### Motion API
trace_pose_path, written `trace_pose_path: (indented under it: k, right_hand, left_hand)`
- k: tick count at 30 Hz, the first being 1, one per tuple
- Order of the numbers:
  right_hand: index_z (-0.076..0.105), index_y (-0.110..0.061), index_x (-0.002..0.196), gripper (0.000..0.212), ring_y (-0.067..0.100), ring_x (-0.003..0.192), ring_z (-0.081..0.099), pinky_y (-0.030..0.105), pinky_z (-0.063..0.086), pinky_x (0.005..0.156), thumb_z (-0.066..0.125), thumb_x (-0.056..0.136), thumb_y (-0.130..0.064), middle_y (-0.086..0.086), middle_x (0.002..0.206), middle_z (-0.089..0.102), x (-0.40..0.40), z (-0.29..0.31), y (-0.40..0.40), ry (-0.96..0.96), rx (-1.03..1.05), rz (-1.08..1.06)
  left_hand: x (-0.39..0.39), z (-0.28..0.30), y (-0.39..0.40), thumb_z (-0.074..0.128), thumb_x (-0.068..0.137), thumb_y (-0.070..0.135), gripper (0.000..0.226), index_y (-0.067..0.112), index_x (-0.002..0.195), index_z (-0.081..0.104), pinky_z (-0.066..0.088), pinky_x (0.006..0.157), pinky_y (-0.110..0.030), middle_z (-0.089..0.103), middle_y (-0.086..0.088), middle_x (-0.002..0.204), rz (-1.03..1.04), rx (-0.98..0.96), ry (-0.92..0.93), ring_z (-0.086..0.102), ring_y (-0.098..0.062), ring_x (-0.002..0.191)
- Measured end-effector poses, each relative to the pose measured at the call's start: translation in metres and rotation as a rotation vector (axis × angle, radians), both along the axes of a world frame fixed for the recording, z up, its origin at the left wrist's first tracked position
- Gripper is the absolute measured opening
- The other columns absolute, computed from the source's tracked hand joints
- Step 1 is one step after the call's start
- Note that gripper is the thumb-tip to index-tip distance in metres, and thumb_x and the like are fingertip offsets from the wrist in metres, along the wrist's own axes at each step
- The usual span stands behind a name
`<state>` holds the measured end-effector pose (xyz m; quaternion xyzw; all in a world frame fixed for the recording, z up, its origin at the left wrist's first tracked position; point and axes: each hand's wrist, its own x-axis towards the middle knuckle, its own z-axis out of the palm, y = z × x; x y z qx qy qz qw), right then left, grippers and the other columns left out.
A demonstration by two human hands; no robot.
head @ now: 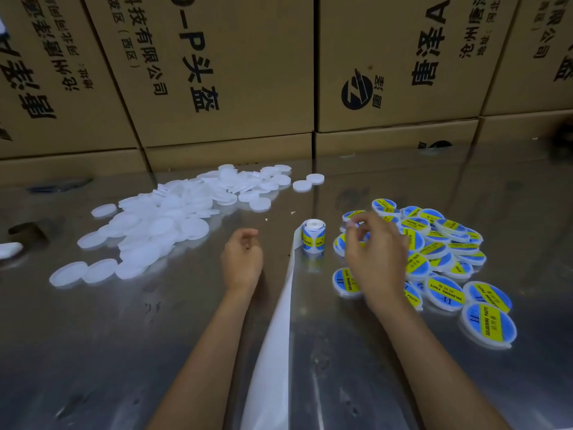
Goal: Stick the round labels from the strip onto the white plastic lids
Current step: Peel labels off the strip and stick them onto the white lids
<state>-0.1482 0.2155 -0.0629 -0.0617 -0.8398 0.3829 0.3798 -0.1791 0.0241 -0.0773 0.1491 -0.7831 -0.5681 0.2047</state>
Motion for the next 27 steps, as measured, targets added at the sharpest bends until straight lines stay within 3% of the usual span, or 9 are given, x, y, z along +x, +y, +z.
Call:
trace_pose_path:
  k: [4, 8, 14, 20, 23, 27]
  right_hand:
    - [0.065, -0.023, 0.087, 0.01, 0.024, 0.085, 0.058, 0.04, 0.036, 0.082, 0.056, 0.092, -0.026, -0.005, 0.077, 0.066, 0.0, -0.006, -0.033, -0.036, 0.241, 0.158]
    - [0.065, -0.02, 0.092, 0.014, 0.024, 0.086, 0.058, 0.04, 0.039, 0.083, 0.053, 0.093, -0.028, -0.002, 0.082, 0.065, -0.005, -0.01, -0.044, -0.081, 0.346, 0.189]
    - [0.064, -0.021, 0.108, 0.025, 0.021, 0.094, 0.057, 0.038, 0.037, 0.09, 0.046, 0.095, -0.035, -0.003, 0.091, 0.066, -0.014, -0.016, -0.04, -0.201, 0.403, 0.182]
    - [0.063, -0.02, 0.098, 0.018, 0.022, 0.088, 0.057, 0.039, 0.038, 0.083, 0.05, 0.093, -0.032, -0.003, 0.085, 0.065, -0.016, -0.016, -0.039, -0.201, 0.398, 0.167]
    - [0.064, -0.02, 0.099, 0.024, 0.021, 0.091, 0.056, 0.037, 0.037, 0.084, 0.046, 0.095, -0.036, -0.004, 0.09, 0.066, -0.018, -0.018, -0.036, -0.215, 0.393, 0.163]
    - [0.063, -0.021, 0.099, 0.035, 0.022, 0.094, 0.056, 0.038, 0.037, 0.086, 0.035, 0.099, -0.041, -0.003, 0.093, 0.066, -0.02, -0.019, -0.034, -0.241, 0.389, 0.17]
  left_hand:
    - [-0.027, 0.001, -0.012, 0.049, 0.095, 0.008, 0.026, 0.009, 0.115, 0.065, 0.05, 0.095, -0.038, 0.072, -0.016, 0.105, -0.038, -0.231, -0.075, 0.066, -0.036, 0.101]
    - [-0.073, -0.001, -0.024, 0.047, 0.102, 0.015, 0.023, 0.001, 0.108, 0.064, 0.049, 0.096, -0.041, 0.065, -0.022, 0.109, -0.038, -0.443, -0.124, 0.062, -0.036, 0.105]
    - [-0.143, 0.001, -0.029, 0.04, 0.104, 0.048, 0.062, -0.006, 0.122, 0.064, 0.034, 0.11, -0.04, 0.042, -0.028, 0.147, -0.017, -0.574, -0.282, 0.046, -0.038, 0.131]
    - [-0.18, -0.002, -0.024, 0.047, 0.095, 0.064, 0.077, 0.006, 0.145, 0.046, 0.035, 0.109, -0.048, 0.029, -0.017, 0.154, 0.002, -0.698, -0.37, 0.036, -0.038, 0.138]
    - [-0.187, -0.005, -0.023, 0.054, 0.092, 0.063, 0.07, 0.011, 0.139, 0.053, 0.036, 0.107, -0.048, 0.036, -0.015, 0.149, -0.008, -0.678, -0.341, 0.038, -0.036, 0.136]
    - [-0.185, -0.009, -0.031, 0.075, 0.083, 0.047, 0.052, 0.018, 0.121, 0.054, 0.046, 0.103, -0.044, 0.058, -0.011, 0.127, -0.06, -0.415, -0.204, 0.053, -0.033, 0.124]
